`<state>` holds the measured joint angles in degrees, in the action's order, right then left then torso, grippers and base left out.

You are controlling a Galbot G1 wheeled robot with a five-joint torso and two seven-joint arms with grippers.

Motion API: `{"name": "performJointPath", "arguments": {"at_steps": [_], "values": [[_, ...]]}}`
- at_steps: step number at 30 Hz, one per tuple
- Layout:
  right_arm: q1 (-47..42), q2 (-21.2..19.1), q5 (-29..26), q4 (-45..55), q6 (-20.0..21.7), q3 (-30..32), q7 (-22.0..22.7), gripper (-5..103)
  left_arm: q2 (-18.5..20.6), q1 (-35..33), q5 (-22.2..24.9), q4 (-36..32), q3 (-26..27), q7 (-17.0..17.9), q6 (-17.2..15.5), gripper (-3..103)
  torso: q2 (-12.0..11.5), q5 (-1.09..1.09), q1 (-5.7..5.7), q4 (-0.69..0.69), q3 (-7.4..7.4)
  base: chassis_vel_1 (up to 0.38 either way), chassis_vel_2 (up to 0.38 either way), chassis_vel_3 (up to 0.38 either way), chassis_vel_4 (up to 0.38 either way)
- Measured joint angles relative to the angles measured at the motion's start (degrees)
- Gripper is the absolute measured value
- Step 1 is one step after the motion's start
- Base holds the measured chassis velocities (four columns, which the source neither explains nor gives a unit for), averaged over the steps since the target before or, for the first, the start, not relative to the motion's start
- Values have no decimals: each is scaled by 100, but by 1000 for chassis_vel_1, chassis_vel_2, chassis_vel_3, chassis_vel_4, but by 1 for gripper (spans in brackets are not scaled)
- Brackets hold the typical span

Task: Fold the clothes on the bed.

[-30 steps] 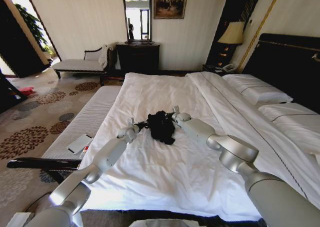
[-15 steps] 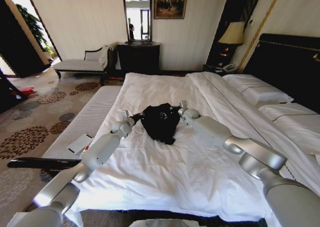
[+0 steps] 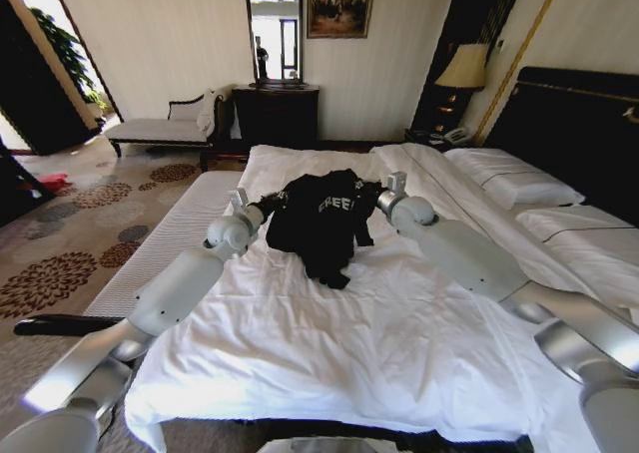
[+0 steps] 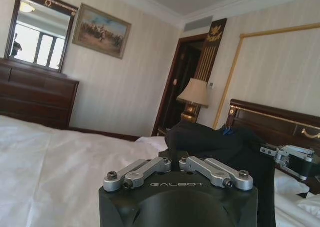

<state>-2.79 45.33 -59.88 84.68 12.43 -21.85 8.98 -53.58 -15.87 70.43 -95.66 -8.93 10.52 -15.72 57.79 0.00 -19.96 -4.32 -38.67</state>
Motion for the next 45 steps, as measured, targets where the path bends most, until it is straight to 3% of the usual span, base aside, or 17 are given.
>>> {"name": "performJointPath", "arguments": {"at_steps": [11,17,22,25,26,28,30,32,34,36,38,40,45], "values": [[-90,-790,-209,1398,114,574,158,0,821,47,432,-1262,306,149,-69,1,0,-1,1,1,0,0,0,0,0],[-281,-1349,-616,2222,293,1183,266,0,1442,-147,800,-2004,821,153,-98,1,0,0,1,1,0,0,0,0,0],[-660,-1743,-950,2845,391,1837,345,0,1886,-682,1025,-2658,1361,113,-91,1,0,-1,1,2,0,0,0,0,0],[-1075,-1995,-1180,3306,456,2443,374,0,2193,-1116,1250,-3187,1760,121,-32,1,0,0,1,3,0,0,0,0,0],[-1543,-2204,-1298,3616,480,3002,375,0,2312,-1301,1358,-3437,1940,118,-6,1,0,0,1,6,0,0,0,0,0],[-1762,-2310,-1340,3742,489,3243,376,0,2337,-1330,1391,-3507,1982,111,-2,1,0,2,2,6,0,0,0,0,0],[-2390,-2721,-1636,4195,523,3957,465,0,2455,-1623,1591,-3836,2381,67,3,1,1,0,2,-8,1,0,0,0,0],[-2439,-2771,-1724,4283,541,4067,502,0,2508,-1762,1654,-3927,2561,57,3,1,1,1,2,-6,1,0,0,0,0],[-2489,-2875,-1930,4477,598,4292,592,0,2615,-2089,1780,-4125,2943,39,3,1,1,2,2,-2,1,0,0,0,0],[-2566,-3021,-2205,4678,707,4587,686,0,2723,-2753,1970,-4404,3661,-20,-5,1,0,-1,1,5,0,0,0,0,0],[-2647,-3076,-2350,4758,757,4754,734,0,2751,-2967,2036,-4503,3894,-32,-11,1,1,-3,0,6,0,0,0,0,0],[-2979,-3185,-2781,4981,879,5319,925,0,2779,-3209,2270,-4692,4309,12,-30,1,1,-4,0,4,0,0,0,0,0],[-3090,-3212,-3358,5445,1049,5544,1405,0,2828,-3310,2751,-4813,4846,169,-80,1,1,2,1,0,0,0,0,0,0]]}}
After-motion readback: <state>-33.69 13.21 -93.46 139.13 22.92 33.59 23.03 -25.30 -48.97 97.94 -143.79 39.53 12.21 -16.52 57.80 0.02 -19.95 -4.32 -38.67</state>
